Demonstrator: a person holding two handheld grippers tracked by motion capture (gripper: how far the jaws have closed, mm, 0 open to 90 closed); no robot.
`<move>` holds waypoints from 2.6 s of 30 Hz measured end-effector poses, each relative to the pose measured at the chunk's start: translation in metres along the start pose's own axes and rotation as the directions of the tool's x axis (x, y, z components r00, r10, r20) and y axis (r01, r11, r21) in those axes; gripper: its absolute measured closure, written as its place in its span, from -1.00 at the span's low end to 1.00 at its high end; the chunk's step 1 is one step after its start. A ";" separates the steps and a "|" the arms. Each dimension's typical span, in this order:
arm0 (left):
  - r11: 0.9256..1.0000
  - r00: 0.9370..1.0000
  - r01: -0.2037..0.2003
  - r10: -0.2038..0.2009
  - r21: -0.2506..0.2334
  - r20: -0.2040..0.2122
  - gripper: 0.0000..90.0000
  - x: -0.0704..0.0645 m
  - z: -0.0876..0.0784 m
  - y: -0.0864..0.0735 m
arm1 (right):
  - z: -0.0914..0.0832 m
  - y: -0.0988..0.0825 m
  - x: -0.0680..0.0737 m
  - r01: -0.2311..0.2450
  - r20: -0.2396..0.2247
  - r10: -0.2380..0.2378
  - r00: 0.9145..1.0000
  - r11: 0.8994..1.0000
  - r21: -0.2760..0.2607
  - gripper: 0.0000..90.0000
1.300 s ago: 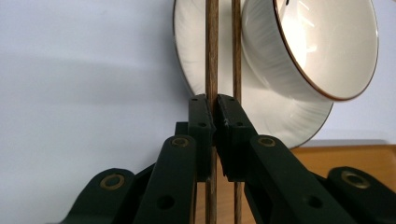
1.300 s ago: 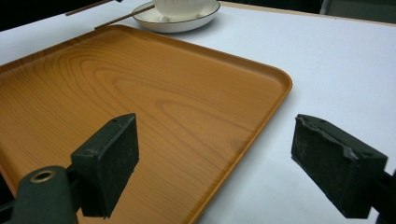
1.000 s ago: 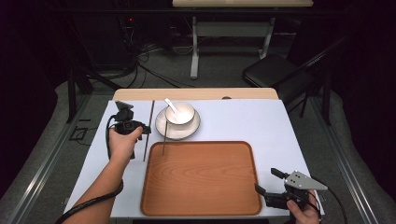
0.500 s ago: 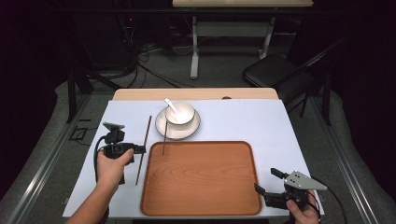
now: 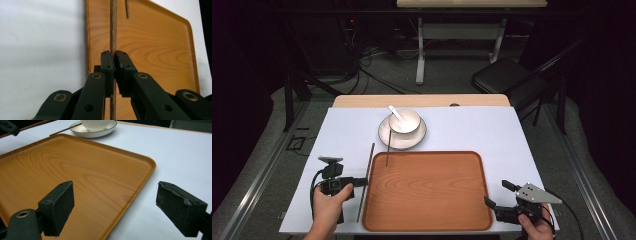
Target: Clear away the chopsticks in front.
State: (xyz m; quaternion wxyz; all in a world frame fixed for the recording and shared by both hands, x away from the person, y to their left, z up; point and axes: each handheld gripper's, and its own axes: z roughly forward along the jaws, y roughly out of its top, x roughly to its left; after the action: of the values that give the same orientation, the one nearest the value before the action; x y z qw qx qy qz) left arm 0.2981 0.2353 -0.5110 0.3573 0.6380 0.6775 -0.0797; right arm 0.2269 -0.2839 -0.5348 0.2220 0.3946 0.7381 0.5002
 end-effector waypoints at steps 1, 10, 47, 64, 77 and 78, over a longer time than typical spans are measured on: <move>1.000 1.000 0.004 -0.004 0.004 0.002 0.89 0.001 0.001 -0.003 | 0.000 0.000 0.000 -0.001 -0.001 0.001 1.000 1.000 0.000 -0.67; 0.997 1.000 0.001 0.001 0.077 -0.027 0.89 0.000 0.014 -0.015 | 0.000 0.000 0.000 -0.002 0.003 0.002 1.000 1.000 -0.001 -0.67; 0.990 0.991 -0.041 0.058 0.135 -0.121 0.85 -0.025 0.053 -0.003 | 0.000 0.000 0.001 0.006 0.000 -0.006 1.000 1.000 -0.009 -0.67; 0.991 0.992 -0.059 0.072 0.122 -0.104 0.73 -0.028 0.050 -0.003 | 0.000 0.000 0.001 0.006 0.000 -0.006 1.000 1.000 -0.006 -0.67; 0.986 0.981 -0.168 0.168 0.015 -0.098 0.21 -0.037 0.028 0.014 | 0.000 0.000 0.000 0.000 0.001 0.000 1.000 1.000 -0.003 -0.67; 0.985 0.980 -0.171 0.170 0.008 -0.105 0.20 -0.038 0.027 0.016 | 0.000 0.000 0.000 0.000 0.001 0.000 1.000 1.000 -0.002 -0.67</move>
State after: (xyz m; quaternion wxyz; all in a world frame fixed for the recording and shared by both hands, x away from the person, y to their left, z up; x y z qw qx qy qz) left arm 0.3204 0.1923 -0.5034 0.3272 0.6968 0.6382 -0.0147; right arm 0.2269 -0.2839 -0.5348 0.2229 0.3947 0.7374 0.5007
